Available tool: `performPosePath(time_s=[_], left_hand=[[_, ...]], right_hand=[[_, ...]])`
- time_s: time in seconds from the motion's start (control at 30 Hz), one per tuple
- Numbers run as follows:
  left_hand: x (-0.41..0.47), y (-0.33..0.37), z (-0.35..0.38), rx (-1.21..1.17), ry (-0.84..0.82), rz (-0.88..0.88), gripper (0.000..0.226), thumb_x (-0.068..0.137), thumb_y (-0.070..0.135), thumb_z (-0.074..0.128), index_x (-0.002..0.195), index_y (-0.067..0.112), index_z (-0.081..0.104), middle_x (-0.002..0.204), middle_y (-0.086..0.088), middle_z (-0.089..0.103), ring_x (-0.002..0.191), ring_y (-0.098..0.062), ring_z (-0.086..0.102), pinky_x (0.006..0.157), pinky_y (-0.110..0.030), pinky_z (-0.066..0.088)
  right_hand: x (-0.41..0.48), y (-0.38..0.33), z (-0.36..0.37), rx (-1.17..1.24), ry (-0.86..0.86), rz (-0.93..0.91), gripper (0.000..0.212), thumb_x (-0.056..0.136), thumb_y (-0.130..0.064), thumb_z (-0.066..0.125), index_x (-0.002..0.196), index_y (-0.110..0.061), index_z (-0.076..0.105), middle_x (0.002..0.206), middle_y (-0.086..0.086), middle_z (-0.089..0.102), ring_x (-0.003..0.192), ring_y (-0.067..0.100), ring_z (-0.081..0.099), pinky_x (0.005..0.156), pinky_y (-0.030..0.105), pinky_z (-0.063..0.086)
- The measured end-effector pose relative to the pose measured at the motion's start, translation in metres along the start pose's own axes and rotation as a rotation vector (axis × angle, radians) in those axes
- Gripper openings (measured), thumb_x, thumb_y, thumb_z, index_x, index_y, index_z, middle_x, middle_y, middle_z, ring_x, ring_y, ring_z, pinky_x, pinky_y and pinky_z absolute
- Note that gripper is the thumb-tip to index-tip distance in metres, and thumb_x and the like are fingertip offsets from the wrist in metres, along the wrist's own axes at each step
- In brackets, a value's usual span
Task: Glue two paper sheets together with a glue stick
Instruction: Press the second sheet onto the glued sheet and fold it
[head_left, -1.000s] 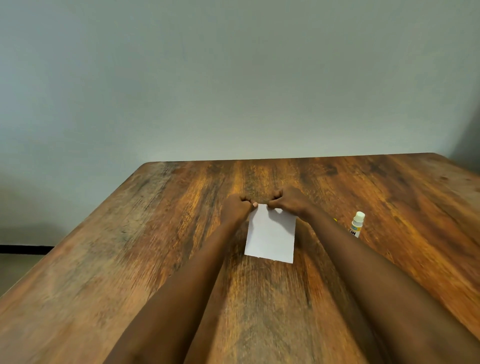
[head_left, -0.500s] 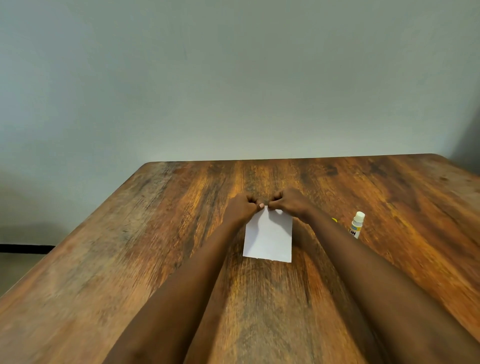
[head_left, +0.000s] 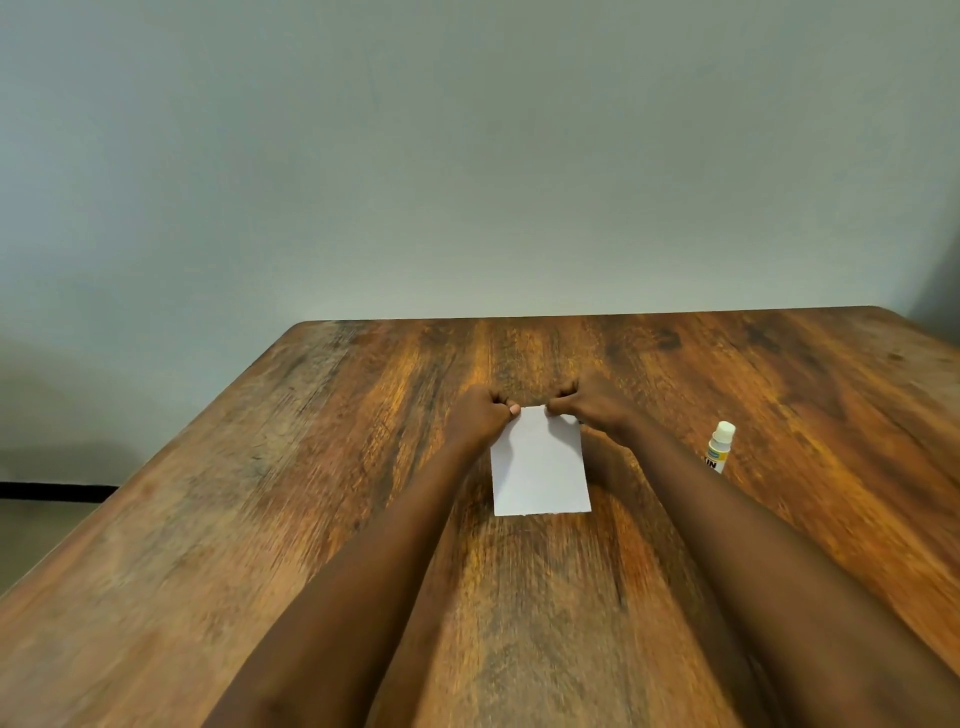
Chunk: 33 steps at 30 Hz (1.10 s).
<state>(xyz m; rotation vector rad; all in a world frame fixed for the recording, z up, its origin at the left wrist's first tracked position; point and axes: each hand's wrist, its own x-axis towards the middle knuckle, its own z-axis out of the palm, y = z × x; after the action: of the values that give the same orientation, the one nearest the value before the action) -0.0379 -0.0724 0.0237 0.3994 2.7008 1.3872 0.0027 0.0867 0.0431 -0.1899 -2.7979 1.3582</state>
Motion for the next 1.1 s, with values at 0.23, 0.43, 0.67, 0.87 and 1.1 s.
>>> performPosePath(time_s=[0.23, 0.43, 0.67, 0.87, 1.1], left_hand=[[-0.001, 0.006, -0.003, 0.065, 0.024, 0.03, 0.021, 0.09, 0.005, 0.05, 0.091, -0.005, 0.068, 0.085, -0.014, 0.06, 0.081, -0.022, 0.053, 0.066, -0.031, 0.039], [-0.003, 0.016, 0.009, 0.235, 0.003, 0.135, 0.026, 0.094, 0.016, 0.049, 0.11, 0.01, 0.069, 0.116, -0.007, 0.069, 0.107, -0.021, 0.06, 0.109, -0.05, 0.032], [-0.004, 0.016, 0.013, 0.295, 0.109, 0.106, 0.025, 0.09, 0.03, 0.057, 0.092, 0.012, 0.075, 0.098, -0.004, 0.073, 0.103, -0.019, 0.061, 0.112, -0.061, 0.006], [-0.006, 0.015, 0.005, 0.238, 0.08, 0.058, 0.025, 0.091, 0.023, 0.056, 0.095, 0.006, 0.074, 0.099, -0.009, 0.072, 0.101, -0.022, 0.061, 0.113, -0.06, 0.016], [-0.007, 0.013, -0.001, 0.126, 0.04, -0.014, 0.025, 0.091, 0.015, 0.053, 0.097, 0.002, 0.073, 0.103, -0.014, 0.071, 0.103, -0.027, 0.06, 0.106, -0.054, 0.035]], right_hand=[[0.001, 0.002, 0.002, 0.039, 0.034, 0.014, 0.028, 0.082, -0.007, 0.063, 0.09, 0.02, 0.064, 0.079, 0.029, 0.054, 0.074, 0.026, 0.046, 0.064, 0.035, 0.033], [0.004, -0.005, 0.007, 0.015, 0.008, -0.002, 0.016, 0.085, -0.013, 0.063, 0.074, -0.002, 0.068, 0.073, 0.007, 0.061, 0.067, 0.014, 0.054, 0.057, 0.023, 0.038], [0.001, -0.003, 0.007, 0.065, -0.004, -0.01, 0.019, 0.084, -0.012, 0.063, 0.072, 0.002, 0.069, 0.073, 0.019, 0.059, 0.069, 0.022, 0.051, 0.062, 0.033, 0.037], [0.002, 0.004, 0.004, 0.177, 0.037, 0.002, 0.023, 0.082, -0.007, 0.065, 0.088, 0.015, 0.067, 0.088, 0.03, 0.063, 0.08, 0.028, 0.056, 0.063, 0.031, 0.043], [0.002, 0.004, 0.008, 0.292, 0.061, 0.033, 0.024, 0.083, -0.005, 0.062, 0.091, 0.018, 0.064, 0.091, 0.025, 0.064, 0.075, 0.023, 0.06, 0.061, 0.027, 0.045]])
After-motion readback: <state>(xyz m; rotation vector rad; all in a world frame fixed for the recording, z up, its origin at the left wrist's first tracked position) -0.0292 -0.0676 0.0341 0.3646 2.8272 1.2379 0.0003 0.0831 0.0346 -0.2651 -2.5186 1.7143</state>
